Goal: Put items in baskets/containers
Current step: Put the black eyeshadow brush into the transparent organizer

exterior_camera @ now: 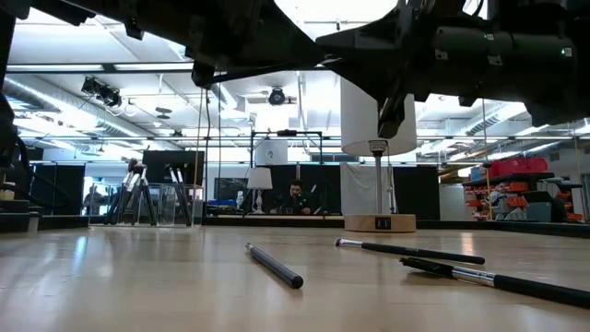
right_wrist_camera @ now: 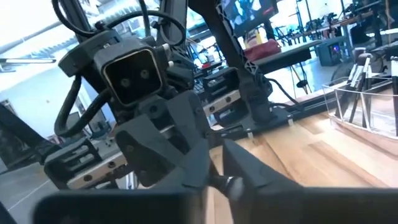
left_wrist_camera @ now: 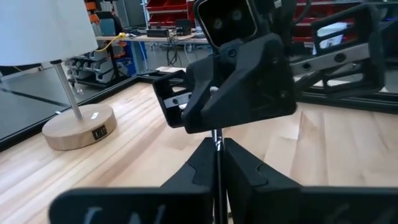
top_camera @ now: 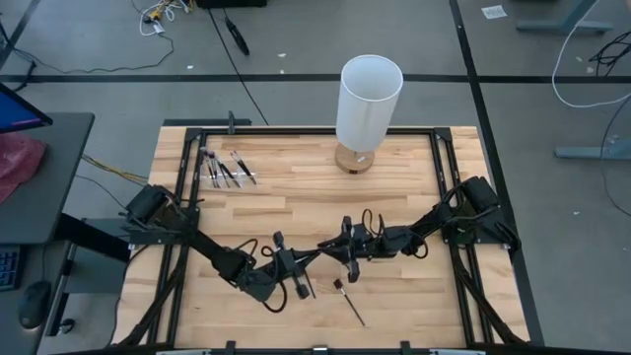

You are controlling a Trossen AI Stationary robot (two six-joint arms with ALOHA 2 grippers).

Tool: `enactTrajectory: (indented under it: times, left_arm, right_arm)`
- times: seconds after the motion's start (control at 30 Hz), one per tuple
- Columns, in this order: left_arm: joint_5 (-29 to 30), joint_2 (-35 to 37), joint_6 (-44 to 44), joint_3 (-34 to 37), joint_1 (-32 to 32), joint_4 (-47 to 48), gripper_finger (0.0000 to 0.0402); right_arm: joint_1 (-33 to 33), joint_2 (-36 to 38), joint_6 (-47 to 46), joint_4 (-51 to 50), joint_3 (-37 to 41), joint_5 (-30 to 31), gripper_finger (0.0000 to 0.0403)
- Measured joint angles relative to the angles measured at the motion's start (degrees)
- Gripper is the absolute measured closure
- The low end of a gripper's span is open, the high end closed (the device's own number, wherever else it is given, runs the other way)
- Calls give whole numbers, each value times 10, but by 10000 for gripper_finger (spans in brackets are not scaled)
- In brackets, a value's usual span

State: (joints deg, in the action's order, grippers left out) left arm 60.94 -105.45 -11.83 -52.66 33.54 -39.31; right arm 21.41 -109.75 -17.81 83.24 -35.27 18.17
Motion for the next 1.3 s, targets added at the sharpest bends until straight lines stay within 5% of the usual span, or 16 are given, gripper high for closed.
enactTrajectory:
  times: [0.1,0.27,0.7,0.9,1.3]
  left_arm:
    - [-2,0,-3,0,0,4,369]
    - [-12,0,-15,0,-3,6,336]
    - [-157,0,-52,0,-61,58,195]
    - [-201,0,-37,0,-68,55,204]
    - [-220,0,-25,0,-68,47,257]
  right_arm:
    - [1,0,8,-7,0,-3,389]
    - [1,27,11,-65,10,2,387]
    - [18,214,75,-632,-90,19,396]
    - [27,213,103,-778,-164,19,396]
    - [27,213,128,-782,-185,-9,396]
